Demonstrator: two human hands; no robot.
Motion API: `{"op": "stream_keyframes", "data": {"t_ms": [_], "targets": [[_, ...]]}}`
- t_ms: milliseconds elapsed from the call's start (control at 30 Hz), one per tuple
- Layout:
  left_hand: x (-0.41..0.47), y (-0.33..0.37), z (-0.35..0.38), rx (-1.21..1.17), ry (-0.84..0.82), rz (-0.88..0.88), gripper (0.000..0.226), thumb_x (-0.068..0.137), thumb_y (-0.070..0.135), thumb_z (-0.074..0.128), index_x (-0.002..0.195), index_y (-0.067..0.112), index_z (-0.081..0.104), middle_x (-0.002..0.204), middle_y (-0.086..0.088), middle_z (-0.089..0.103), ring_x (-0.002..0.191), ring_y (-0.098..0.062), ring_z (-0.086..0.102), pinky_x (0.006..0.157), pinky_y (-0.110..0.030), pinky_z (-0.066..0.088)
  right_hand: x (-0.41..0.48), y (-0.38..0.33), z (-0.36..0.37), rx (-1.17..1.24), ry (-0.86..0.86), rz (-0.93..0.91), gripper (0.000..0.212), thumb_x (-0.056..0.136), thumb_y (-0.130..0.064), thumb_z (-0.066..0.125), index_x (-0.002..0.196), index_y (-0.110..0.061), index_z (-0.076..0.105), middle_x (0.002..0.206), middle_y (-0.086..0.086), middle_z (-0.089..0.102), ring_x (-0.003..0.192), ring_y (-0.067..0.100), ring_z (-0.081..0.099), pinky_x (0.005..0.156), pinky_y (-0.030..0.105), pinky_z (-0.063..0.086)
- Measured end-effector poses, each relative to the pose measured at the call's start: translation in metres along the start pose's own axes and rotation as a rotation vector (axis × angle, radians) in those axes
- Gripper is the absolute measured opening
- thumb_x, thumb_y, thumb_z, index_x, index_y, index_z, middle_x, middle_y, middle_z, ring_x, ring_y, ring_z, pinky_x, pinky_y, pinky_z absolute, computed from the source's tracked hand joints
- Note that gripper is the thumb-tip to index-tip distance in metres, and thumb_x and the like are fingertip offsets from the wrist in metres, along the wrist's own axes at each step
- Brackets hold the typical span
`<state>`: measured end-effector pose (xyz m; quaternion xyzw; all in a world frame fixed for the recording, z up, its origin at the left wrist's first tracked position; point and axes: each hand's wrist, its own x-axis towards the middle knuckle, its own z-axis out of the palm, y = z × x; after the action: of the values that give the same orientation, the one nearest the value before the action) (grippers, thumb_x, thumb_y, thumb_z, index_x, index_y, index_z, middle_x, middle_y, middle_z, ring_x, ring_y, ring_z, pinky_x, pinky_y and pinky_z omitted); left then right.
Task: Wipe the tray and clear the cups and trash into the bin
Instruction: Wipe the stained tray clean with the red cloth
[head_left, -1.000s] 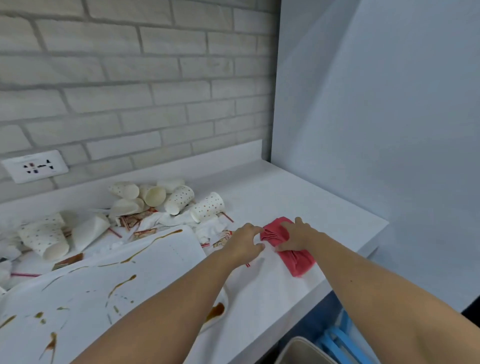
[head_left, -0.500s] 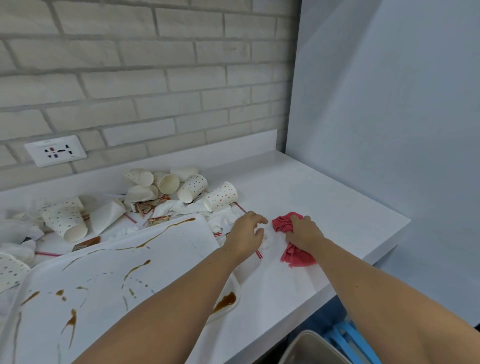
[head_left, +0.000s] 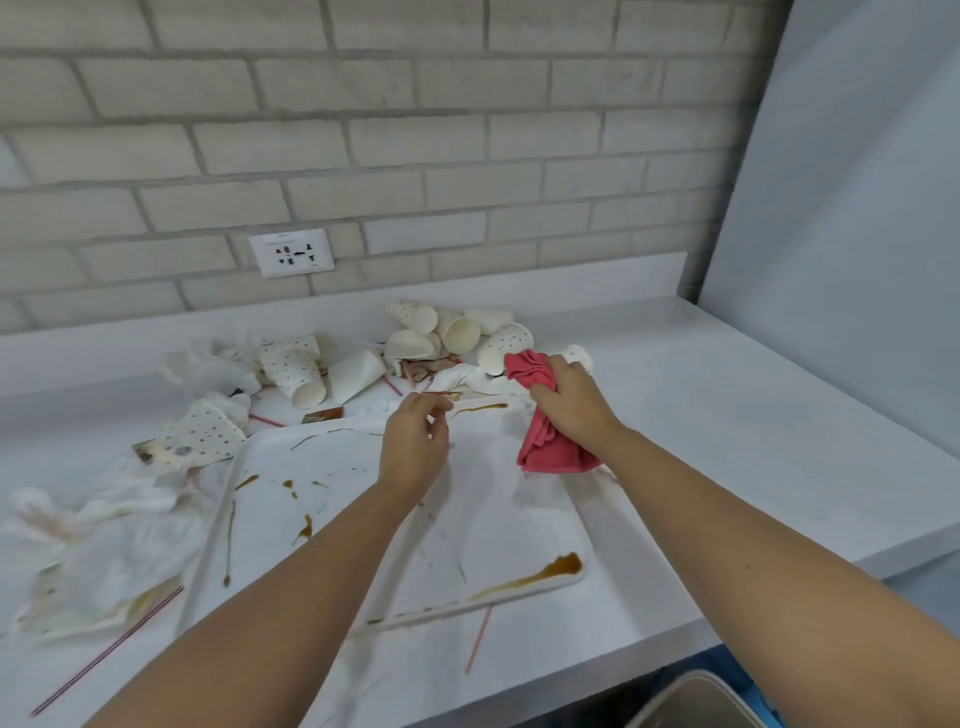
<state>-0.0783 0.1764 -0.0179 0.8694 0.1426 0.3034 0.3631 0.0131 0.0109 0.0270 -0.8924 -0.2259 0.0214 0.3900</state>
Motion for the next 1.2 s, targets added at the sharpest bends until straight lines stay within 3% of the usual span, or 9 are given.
{"op": "stream_keyframes", "data": {"t_ms": [100,233,400,600,700,800,900,1100,1200], "targets": [[-0.007,-0.028,-0.032,0.058,0.042,-0.084,0.021,0.090,0.001,0.050,0.103,0.005,0.066,0.104,-0.007,0.060,0.084,-0.015,0.056,0.074,-0.020,0.042,-0.001,-0.021,0.033,-0.019,-0.103,-0.029,0.038,0.092,-0.023,0.048,0.128,-0.010,0.046,0.117,0.018,0.047,0.105,0.033,0.052,0.083,0.031,0.041],[-0.020,-0.070,-0.072,0.294,0.100,-0.203,0.026,0.088,0.005,0.053,0.110,0.009,0.064,0.119,-0.011,0.056,0.112,-0.030,0.047,0.095,-0.036,0.039,-0.007,-0.040,0.071,-0.098,-0.221,-0.040,0.047,0.092,-0.022,0.048,0.137,-0.014,0.037,0.127,0.019,0.039,0.110,0.037,0.052,0.094,0.037,0.044],[-0.036,-0.107,-0.114,0.507,0.174,-0.407,0.030,0.091,0.014,0.049,0.119,0.009,0.058,0.126,-0.019,0.048,0.117,-0.038,0.040,0.096,-0.045,0.033,-0.012,-0.039,0.104,-0.250,-0.298,0.015,0.047,0.095,-0.026,0.043,0.140,-0.017,0.035,0.137,0.015,0.034,0.118,0.036,0.048,0.098,0.040,0.043],[-0.034,-0.125,-0.132,0.129,0.186,-0.625,0.033,0.098,0.011,0.036,0.122,-0.008,0.047,0.129,-0.026,0.045,0.117,-0.040,0.045,0.099,-0.043,0.035,-0.019,-0.042,0.128,-0.616,-0.239,-0.018,0.044,0.098,-0.033,0.035,0.133,-0.008,0.042,0.142,0.013,0.029,0.125,0.032,0.033,0.101,0.041,0.036],[-0.026,-0.129,-0.139,-0.027,0.079,-0.736,0.037,0.100,0.014,0.029,0.117,-0.011,0.051,0.119,-0.022,0.054,0.111,-0.035,0.050,0.092,-0.038,0.037,-0.022,-0.044,0.137,-0.631,-0.181,-0.008,0.050,0.100,-0.043,0.027,0.128,-0.007,0.048,0.143,0.013,0.029,0.123,0.031,0.035,0.099,0.041,0.037],[-0.024,-0.143,-0.148,-0.196,-0.073,-0.771,0.044,0.101,0.021,0.027,0.117,-0.008,0.055,0.113,-0.007,0.058,0.101,-0.027,0.054,0.086,-0.033,0.044,-0.024,-0.045,0.147,-0.677,-0.099,-0.037,0.045,0.102,-0.035,0.025,0.126,-0.008,0.051,0.142,0.009,0.031,0.118,0.029,0.038,0.094,0.037,0.041],[-0.028,-0.149,-0.152,-0.234,-0.125,-0.749,0.044,0.101,0.028,0.027,0.125,0.004,0.055,0.126,-0.003,0.054,0.118,-0.028,0.051,0.104,-0.039,0.038,-0.025,-0.047,0.157,-0.691,-0.085,-0.120,0.040,0.102,-0.031,0.027,0.132,-0.012,0.046,0.141,0.006,0.035,0.114,0.028,0.041,0.092,0.034,0.043],[-0.029,-0.155,-0.153,-0.257,-0.047,-0.716,0.038,0.099,0.024,0.034,0.120,0.004,0.059,0.121,-0.013,0.061,0.113,-0.031,0.055,0.104,-0.044,0.039,-0.038,-0.041,0.150,-0.551,-0.253,-0.430,0.042,0.101,-0.029,0.035,0.143,-0.025,0.038,0.135,-0.001,0.046,0.106,0.022,0.040,0.094,0.028,0.040],[-0.029,-0.155,-0.151,-0.251,-0.047,-0.689,0.038,0.100,0.022,0.033,0.118,0.003,0.059,0.120,-0.013,0.061,0.114,-0.032,0.054,0.101,-0.040,0.039,-0.033,-0.028,0.138,-0.577,-0.221,-0.361,0.039,0.101,-0.026,0.038,0.139,-0.024,0.045,0.127,-0.001,0.050,0.102,0.020,0.040,0.091,0.029,0.042]]}}
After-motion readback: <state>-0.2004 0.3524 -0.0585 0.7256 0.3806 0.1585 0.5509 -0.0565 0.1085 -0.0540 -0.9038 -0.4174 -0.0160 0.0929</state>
